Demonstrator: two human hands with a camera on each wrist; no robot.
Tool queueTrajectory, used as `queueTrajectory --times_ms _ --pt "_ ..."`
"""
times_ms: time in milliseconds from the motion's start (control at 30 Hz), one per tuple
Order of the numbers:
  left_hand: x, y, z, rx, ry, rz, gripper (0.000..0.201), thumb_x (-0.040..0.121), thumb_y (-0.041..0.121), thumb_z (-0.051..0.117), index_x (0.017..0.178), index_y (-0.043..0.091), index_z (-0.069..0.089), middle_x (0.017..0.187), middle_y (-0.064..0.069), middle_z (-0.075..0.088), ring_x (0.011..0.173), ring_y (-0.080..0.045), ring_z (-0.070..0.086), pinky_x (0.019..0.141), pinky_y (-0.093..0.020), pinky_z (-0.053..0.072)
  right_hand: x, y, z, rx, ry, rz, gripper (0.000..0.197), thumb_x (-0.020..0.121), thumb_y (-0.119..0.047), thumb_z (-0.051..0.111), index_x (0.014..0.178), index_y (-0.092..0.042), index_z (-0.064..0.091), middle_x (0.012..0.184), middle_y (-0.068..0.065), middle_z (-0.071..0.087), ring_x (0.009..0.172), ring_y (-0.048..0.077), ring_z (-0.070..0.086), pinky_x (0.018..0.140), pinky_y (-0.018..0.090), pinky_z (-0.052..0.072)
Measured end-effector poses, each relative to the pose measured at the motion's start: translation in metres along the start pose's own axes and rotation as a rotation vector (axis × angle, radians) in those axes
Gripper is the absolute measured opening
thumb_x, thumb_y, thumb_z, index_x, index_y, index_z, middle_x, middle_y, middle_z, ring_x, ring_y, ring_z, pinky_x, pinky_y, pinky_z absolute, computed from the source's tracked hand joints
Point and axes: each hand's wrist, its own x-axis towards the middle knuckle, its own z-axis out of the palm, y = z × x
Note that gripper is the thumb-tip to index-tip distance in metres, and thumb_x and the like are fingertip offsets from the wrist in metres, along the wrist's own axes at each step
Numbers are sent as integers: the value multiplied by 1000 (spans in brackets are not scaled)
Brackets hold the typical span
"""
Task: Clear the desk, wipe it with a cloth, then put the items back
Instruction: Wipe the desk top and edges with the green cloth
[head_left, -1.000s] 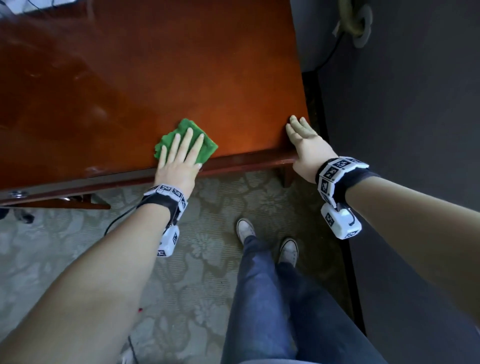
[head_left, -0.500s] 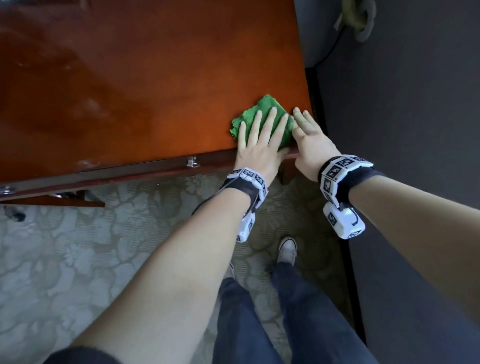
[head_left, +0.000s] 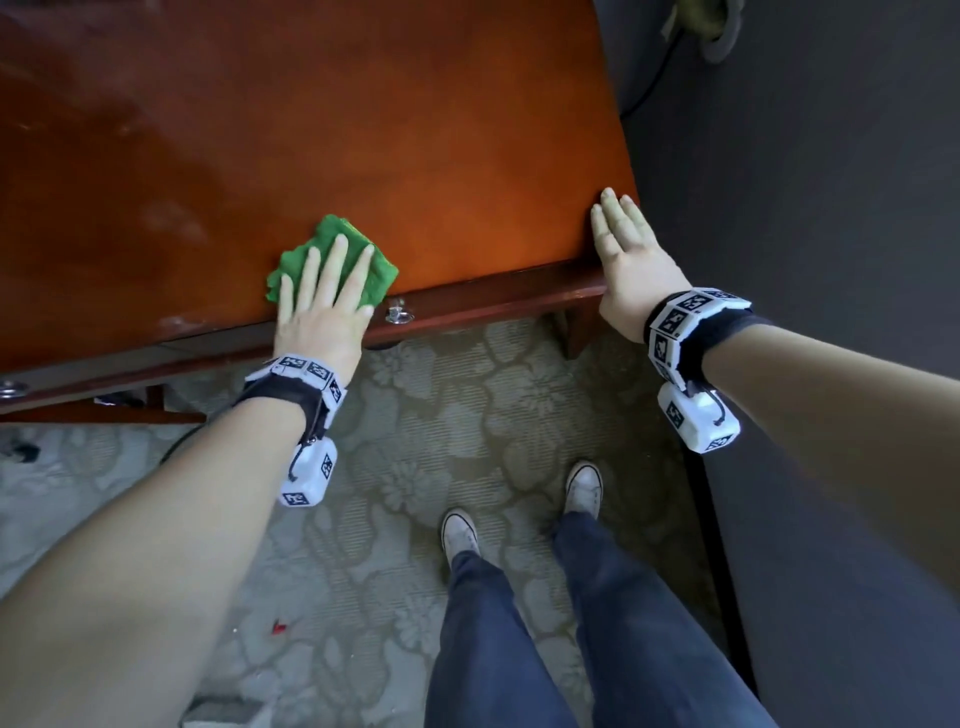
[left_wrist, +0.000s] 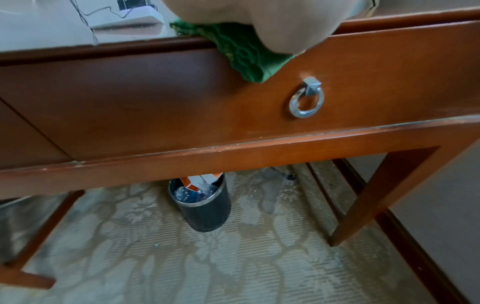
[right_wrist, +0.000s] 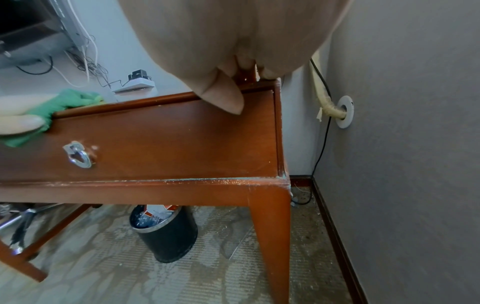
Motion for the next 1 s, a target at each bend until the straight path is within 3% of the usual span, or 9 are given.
queueTrajectory --times_ms 133,267,367,500,667,900,1000 --pt "6 32 -2 -39 -5 -33 64 103 35 35 157 36 1 166 7 -4 153 -26 1 122 -55 8 0 -2 1 8 11 16 86 82 5 44 157 -6 4 165 7 -6 152 22 -6 118 32 15" --pt "27 95 -5 -56 15 135 63 103 38 34 157 37 1 166 5 -3 153 -26 1 121 -56 7 2 -2 1 18 0 17 86 81 3 44 157 -7 5 165 5 -6 152 21 -6 118 34 20" --pt "47 165 -6 -42 50 277 64 102 37 39 157 37 6 166 5 3 153 -26 4 121 -55 8 3 0 -1 4 -14 4 85 82 0 46 157 -4 6 165 8 -5 152 23 -6 122 34 14" --pt "61 207 0 -54 141 269 66 99 33 48 157 36 16 165 5 15 152 -24 14 121 -50 14 4 3 -1 4 -16 -7 84 83 1 46 156 -2 6 165 10 -5 152 23 -6 120 30 8" --pt "59 169 -2 -20 161 371 66 100 29 48 157 33 15 165 4 16 151 -23 17 121 -48 18 4 6 0 0 -13 -29 83 82 2 44 156 -3 7 165 9 -4 152 24 -5 122 31 11" --pt "19 49 -3 74 93 145 68 101 30 46 158 34 9 166 7 7 152 -22 12 122 -48 17 3 7 0 37 -11 -28 85 83 1 46 157 -6 5 165 7 -6 152 23 -6 118 30 15" --pt "12 30 -3 60 53 97 69 102 29 46 158 35 6 166 7 4 152 -23 9 122 -49 15 2 7 1 49 -5 -22 86 82 0 46 157 -6 5 165 6 -5 152 22 -5 118 33 19"
